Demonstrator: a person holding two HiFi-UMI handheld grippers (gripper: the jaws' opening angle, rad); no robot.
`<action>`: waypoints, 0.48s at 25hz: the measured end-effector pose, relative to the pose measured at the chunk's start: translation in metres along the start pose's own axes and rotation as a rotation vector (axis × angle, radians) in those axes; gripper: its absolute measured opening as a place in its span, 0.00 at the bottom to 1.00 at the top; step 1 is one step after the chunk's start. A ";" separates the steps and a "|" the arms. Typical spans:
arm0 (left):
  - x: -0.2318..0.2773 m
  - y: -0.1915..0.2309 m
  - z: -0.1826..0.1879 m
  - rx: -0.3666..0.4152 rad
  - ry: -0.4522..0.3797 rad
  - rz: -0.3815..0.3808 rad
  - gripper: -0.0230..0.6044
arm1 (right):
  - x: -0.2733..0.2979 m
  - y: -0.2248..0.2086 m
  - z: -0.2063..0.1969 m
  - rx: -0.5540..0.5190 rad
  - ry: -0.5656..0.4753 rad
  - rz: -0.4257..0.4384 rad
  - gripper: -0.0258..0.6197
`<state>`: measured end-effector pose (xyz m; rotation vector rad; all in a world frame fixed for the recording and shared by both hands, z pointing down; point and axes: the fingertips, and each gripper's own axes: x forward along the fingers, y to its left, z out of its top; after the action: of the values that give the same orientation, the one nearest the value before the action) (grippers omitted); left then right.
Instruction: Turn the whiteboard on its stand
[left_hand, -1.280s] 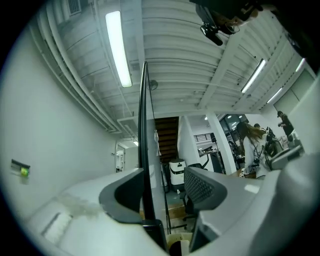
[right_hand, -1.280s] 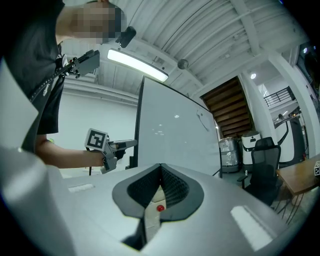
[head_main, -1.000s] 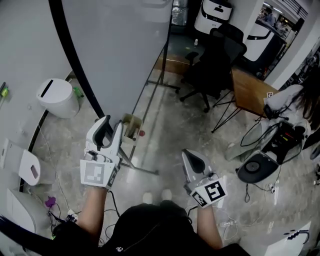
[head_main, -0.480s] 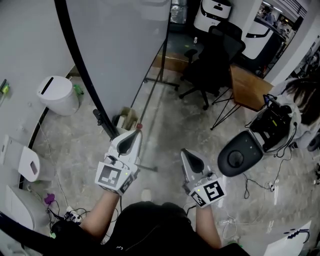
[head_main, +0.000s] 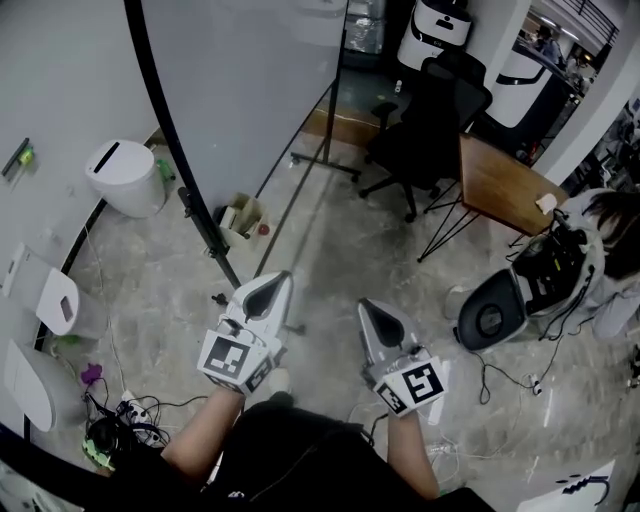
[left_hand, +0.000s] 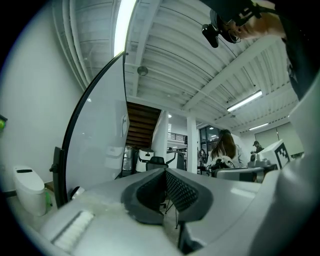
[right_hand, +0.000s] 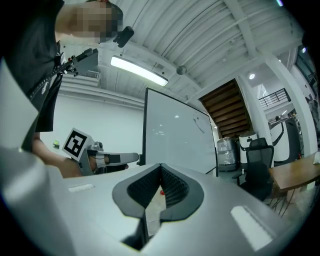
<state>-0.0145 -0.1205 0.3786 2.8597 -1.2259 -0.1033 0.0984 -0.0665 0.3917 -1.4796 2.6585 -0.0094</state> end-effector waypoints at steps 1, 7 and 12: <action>-0.002 -0.007 -0.002 0.000 0.005 0.012 0.04 | -0.008 0.000 -0.001 0.001 0.004 0.002 0.05; -0.004 -0.042 -0.024 -0.026 0.009 0.033 0.04 | -0.040 -0.005 -0.005 -0.002 0.029 0.001 0.05; -0.015 -0.074 -0.031 -0.024 0.015 0.045 0.04 | -0.067 0.003 -0.003 -0.007 0.029 0.017 0.05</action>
<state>0.0309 -0.0581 0.4064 2.8053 -1.2763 -0.0952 0.1309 -0.0085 0.4000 -1.4705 2.6962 -0.0211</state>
